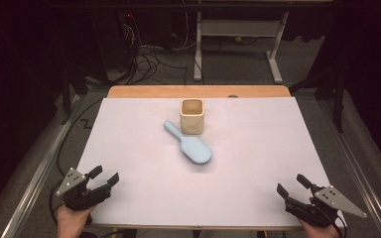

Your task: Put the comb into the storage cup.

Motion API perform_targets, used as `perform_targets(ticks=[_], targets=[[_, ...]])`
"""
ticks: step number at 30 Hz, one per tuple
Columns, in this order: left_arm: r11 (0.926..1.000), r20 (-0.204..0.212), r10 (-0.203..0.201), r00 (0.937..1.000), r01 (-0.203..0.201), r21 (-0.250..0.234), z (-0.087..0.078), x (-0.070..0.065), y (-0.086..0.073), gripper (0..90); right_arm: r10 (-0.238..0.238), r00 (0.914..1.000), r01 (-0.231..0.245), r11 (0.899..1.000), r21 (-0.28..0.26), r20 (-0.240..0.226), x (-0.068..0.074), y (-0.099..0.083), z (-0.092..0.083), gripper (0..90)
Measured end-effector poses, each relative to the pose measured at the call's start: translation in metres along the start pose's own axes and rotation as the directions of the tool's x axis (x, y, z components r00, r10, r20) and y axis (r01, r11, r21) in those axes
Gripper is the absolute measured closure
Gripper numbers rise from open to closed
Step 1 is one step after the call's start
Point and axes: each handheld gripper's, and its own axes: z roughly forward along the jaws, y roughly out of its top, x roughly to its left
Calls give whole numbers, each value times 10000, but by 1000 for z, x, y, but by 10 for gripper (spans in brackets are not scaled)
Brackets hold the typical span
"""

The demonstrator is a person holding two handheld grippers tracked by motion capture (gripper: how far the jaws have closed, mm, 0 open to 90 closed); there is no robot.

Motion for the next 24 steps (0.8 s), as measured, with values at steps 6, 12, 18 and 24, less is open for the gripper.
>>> perform_targets(ticks=[6,12,18,24], targets=[[9998,-225,165,9996,-164,71,2,-3,1,293,-189,9995,193,9997,178,-238,2,0,6,241],[9999,-211,74,9997,-77,-143,0,-5,3,307,-191,9990,197,9997,140,-413,1,0,8,242],[9995,-192,76,9998,-81,-289,1,-5,6,309,-350,9975,366,9990,258,-613,4,2,16,245],[9992,-120,204,9997,-208,-336,2,-7,9,308,-376,9964,402,9987,323,-763,3,2,21,248]])
